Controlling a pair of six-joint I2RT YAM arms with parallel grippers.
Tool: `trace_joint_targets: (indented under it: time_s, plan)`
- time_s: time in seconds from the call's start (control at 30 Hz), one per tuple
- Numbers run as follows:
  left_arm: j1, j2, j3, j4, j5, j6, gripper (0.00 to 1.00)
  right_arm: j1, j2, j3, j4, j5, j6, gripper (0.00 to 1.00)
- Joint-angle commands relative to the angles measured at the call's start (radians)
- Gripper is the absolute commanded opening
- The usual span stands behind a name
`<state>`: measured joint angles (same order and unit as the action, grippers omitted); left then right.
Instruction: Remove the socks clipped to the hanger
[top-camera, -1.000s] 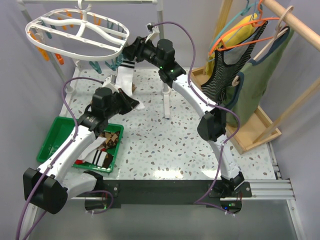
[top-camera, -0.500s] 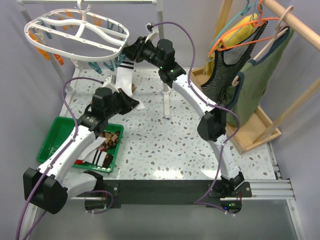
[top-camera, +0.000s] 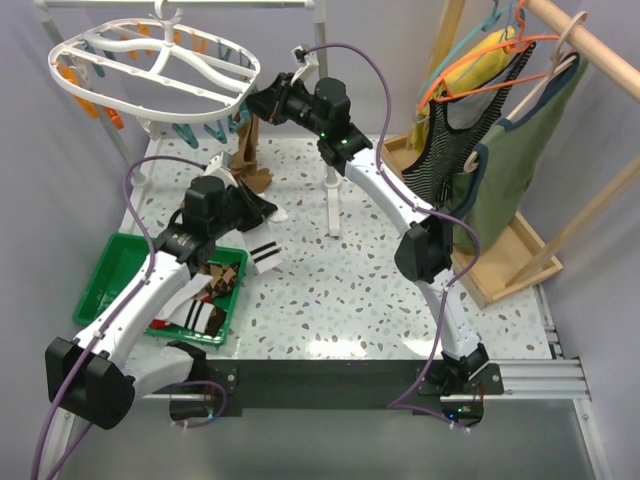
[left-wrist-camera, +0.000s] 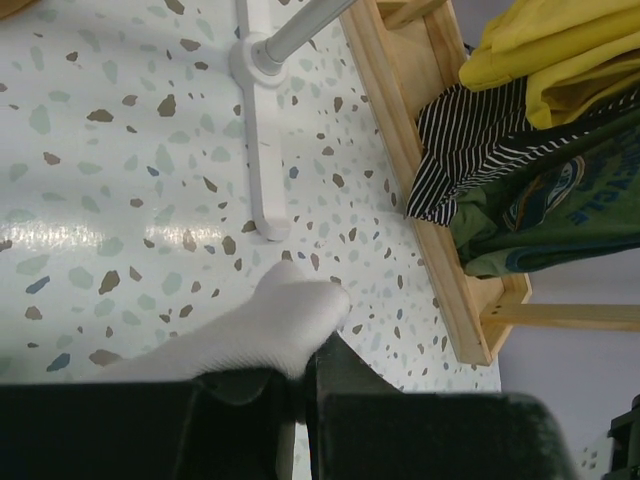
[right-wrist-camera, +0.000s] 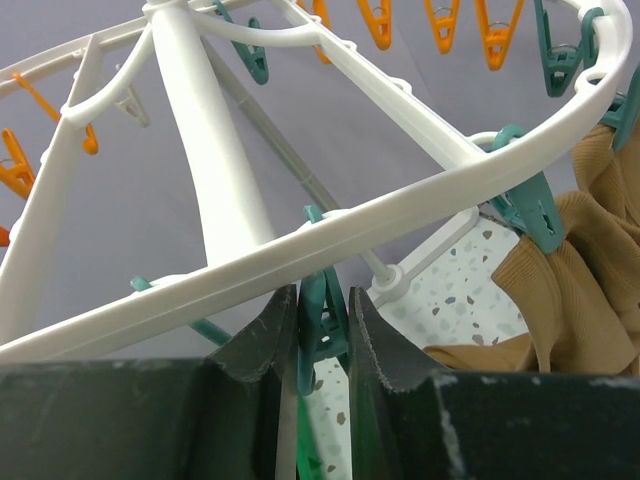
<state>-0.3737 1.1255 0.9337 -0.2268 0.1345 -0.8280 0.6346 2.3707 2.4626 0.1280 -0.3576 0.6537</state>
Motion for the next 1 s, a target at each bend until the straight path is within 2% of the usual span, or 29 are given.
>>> trace_joint_targets:
  time_s: [0.0, 0.1, 0.23, 0.43, 0.53, 0.63, 0.77, 0.97]
  plan:
    - [-0.002, -0.052, 0.046, -0.069, -0.041, 0.0, 0.0, 0.007, -0.004, 0.012, 0.032, -0.012, 0.0, 0.0]
    - [-0.002, -0.076, 0.106, -0.225, -0.111, 0.007, 0.0, 0.007, -0.014, -0.007, 0.027, -0.007, -0.003, 0.0]
    - [-0.002, -0.145, 0.158, -0.475, -0.277, 0.0, 0.0, 0.007, -0.03, -0.033, 0.024, -0.007, -0.002, 0.0]
    - [0.001, -0.259, 0.096, -0.715, -0.452, -0.092, 0.0, 0.005, -0.05, -0.047, -0.002, -0.001, -0.011, 0.0]
    - [0.021, -0.25, 0.08, -0.843, -0.476, -0.124, 0.0, 0.007, -0.059, -0.053, -0.018, 0.005, -0.012, 0.0]
    - [0.088, -0.234, 0.074, -0.962, -0.455, -0.152, 0.0, 0.007, -0.064, -0.048, -0.033, 0.006, -0.016, 0.0]
    - [0.209, -0.263, 0.054, -0.953, -0.411, -0.111, 0.0, 0.005, -0.068, -0.047, -0.045, 0.002, -0.017, 0.0]
    - [0.214, -0.237, 0.069, -0.931, -0.456, -0.065, 0.0, 0.005, -0.076, -0.062, -0.047, 0.002, -0.011, 0.0]
